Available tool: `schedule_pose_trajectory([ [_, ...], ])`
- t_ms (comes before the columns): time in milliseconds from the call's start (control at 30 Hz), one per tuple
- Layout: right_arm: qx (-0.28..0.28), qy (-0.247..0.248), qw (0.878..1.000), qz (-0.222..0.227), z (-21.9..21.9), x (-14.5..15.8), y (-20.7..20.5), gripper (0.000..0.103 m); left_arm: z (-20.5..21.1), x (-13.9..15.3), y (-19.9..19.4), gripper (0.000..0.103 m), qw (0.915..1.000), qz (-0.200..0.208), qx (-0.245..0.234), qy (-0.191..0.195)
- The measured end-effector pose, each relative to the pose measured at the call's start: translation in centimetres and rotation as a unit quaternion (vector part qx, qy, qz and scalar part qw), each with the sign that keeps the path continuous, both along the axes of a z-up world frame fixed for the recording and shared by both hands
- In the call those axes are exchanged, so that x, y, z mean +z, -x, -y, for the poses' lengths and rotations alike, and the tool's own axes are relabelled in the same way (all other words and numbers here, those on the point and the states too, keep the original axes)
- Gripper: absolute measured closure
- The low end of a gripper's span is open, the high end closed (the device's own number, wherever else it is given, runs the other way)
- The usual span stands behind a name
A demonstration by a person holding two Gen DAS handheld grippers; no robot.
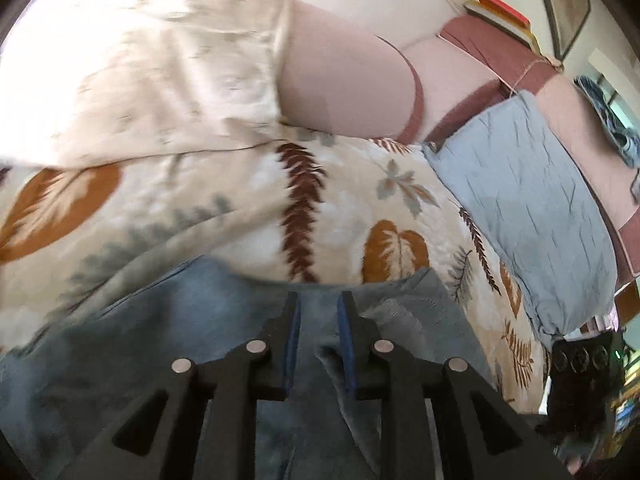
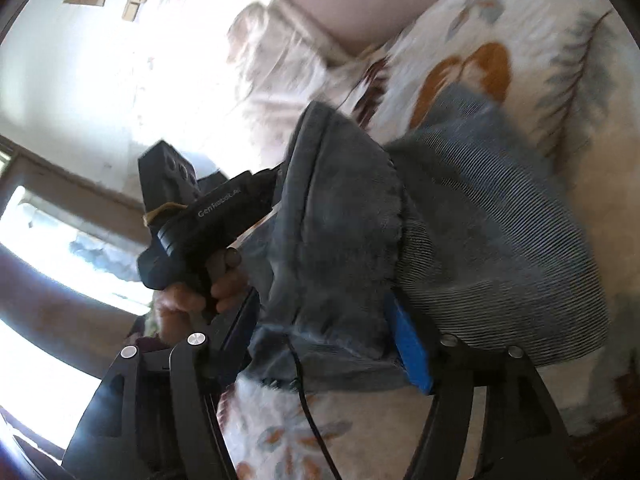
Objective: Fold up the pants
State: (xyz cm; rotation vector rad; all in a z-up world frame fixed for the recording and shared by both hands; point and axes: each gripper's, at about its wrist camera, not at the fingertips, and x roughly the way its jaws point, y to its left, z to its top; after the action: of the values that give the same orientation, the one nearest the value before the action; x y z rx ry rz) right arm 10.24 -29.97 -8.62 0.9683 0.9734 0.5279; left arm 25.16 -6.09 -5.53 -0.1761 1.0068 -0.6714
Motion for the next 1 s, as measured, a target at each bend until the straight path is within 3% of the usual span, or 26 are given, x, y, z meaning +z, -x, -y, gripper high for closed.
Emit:
schedule_pose_trajectory([
  [67,0.006,-0.023,1.000,-0.006,0.4,0.1,-0.1,0.038,-1.0,0.5,1.1,0.080,1.0000,0.004,0.005,-0.004],
  [200,-0.056,-0.021,0.998,0.003,3.2,1.1,0.3,0.038,-1.0,1.4,3.9,0.080,0.9999,0.009,0.004,0.005],
  [400,-0.145,-0.047,0.988,-0.003,7.5,1.4,0.5,0.037,3.5,1.4,8.6,0.075,0.9996,0.003,-0.025,0.014],
  [433,-0.153,-0.052,0.987,-0.006,8.0,1.2,0.6,0.037,4.4,1.0,9.1,0.075,0.9996,-0.004,-0.028,0.004],
  [500,-0.166,-0.059,0.984,-0.008,9.0,1.1,0.7,0.037,6.9,-0.5,10.5,0.075,0.9971,-0.008,-0.046,-0.060],
  [600,-0.181,-0.066,0.981,-0.002,10.4,1.4,1.1,0.037,8.9,-3.7,12.3,0.075,0.9862,-0.017,-0.074,-0.147],
  [667,-0.184,-0.069,0.981,0.000,11.1,1.6,1.2,0.037,8.3,-3.7,13.1,0.076,0.9881,-0.001,-0.074,-0.135],
  [833,-0.183,-0.066,0.981,-0.012,11.7,1.4,0.7,0.037,6.7,-3.7,13.4,0.076,0.9910,-0.015,-0.069,-0.114],
  [900,-0.169,-0.049,0.984,-0.017,11.5,1.3,0.4,0.037,6.6,-3.5,13.7,0.076,0.9914,-0.011,-0.064,-0.113],
  [1000,-0.138,-0.008,0.990,-0.021,10.2,1.3,-0.7,0.037,5.2,-2.7,13.9,0.076,0.9964,-0.019,-0.032,-0.077],
])
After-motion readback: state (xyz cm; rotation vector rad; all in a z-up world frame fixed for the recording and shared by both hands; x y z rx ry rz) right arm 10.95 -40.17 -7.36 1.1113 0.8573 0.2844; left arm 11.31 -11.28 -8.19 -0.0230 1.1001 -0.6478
